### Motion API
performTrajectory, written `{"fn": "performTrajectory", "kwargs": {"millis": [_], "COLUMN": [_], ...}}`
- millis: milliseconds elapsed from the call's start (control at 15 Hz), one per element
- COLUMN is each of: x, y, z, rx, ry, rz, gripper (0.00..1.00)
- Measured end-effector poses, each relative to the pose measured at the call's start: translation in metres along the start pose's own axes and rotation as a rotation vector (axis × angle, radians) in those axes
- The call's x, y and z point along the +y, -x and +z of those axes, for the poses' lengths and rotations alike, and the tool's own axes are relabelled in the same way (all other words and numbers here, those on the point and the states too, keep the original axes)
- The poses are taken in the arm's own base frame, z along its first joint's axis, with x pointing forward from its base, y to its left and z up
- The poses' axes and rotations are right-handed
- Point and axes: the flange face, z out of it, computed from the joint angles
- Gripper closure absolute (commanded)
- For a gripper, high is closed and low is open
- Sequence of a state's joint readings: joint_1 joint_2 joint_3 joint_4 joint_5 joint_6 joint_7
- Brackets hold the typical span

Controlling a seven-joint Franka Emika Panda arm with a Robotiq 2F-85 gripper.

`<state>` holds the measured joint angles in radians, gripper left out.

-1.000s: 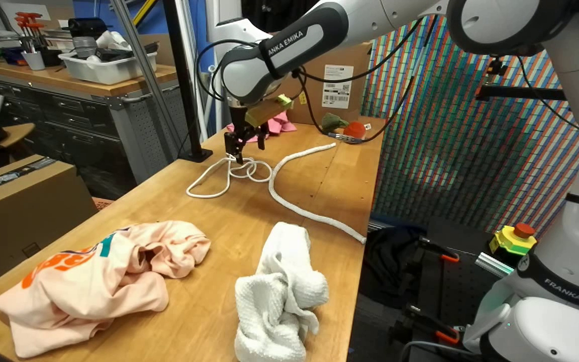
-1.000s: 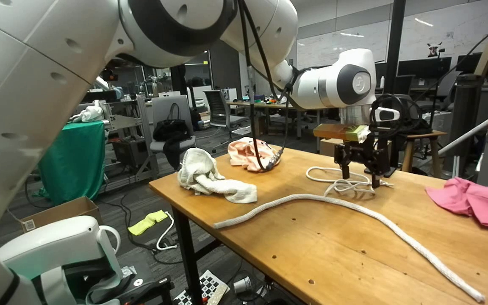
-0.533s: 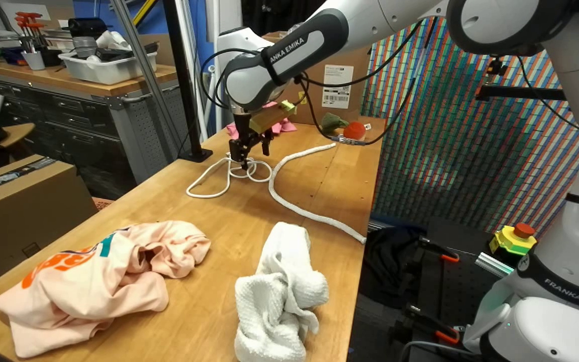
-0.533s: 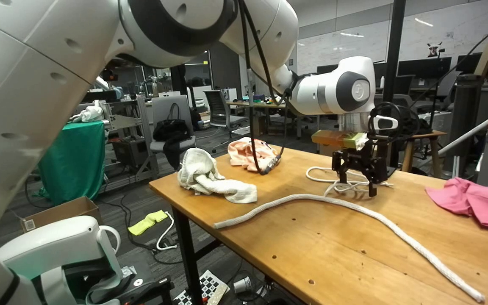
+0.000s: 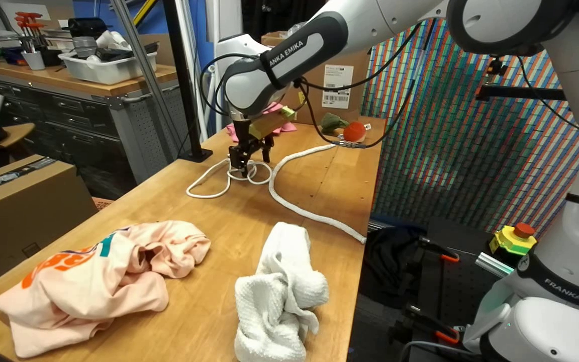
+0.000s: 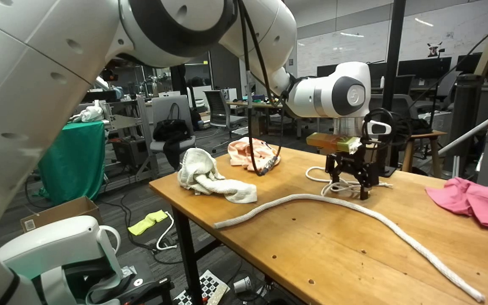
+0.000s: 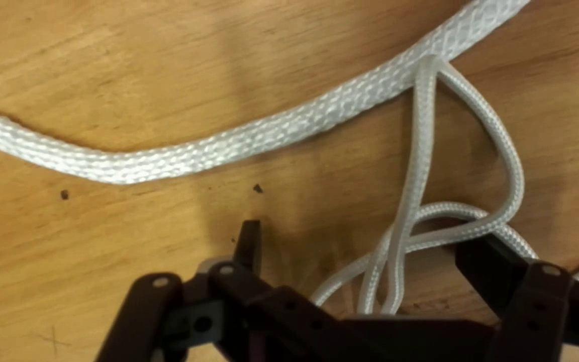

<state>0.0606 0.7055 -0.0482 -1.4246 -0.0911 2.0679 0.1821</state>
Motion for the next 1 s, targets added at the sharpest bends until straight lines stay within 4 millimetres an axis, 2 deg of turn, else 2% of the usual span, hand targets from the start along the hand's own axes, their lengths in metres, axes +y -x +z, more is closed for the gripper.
{"fn": "performTrajectory", "kwargs": {"millis": [67, 333, 600, 800, 933, 1000], "x": [-0.003, -0.015, -0.025, -0.031, -0.033, -0.033], "y": [0.0, 0.001, 0.001, 0.001, 0.001, 0.001], "z": [0.0, -0.004, -0.008, -0.011, -0.012, -0.012], "rx": [-0.001, 0.002, 0.007, 0.01, 0.011, 0.011], "ry": [-0.005, -0.028, -0.045, -0.057, -0.059, -0.059], "rz": [-0.002, -0.01, -0.013, -0.013, -0.012, -0.011], "gripper": [0.26, 0.58, 0.87, 0.93, 0.89, 0.91]}}
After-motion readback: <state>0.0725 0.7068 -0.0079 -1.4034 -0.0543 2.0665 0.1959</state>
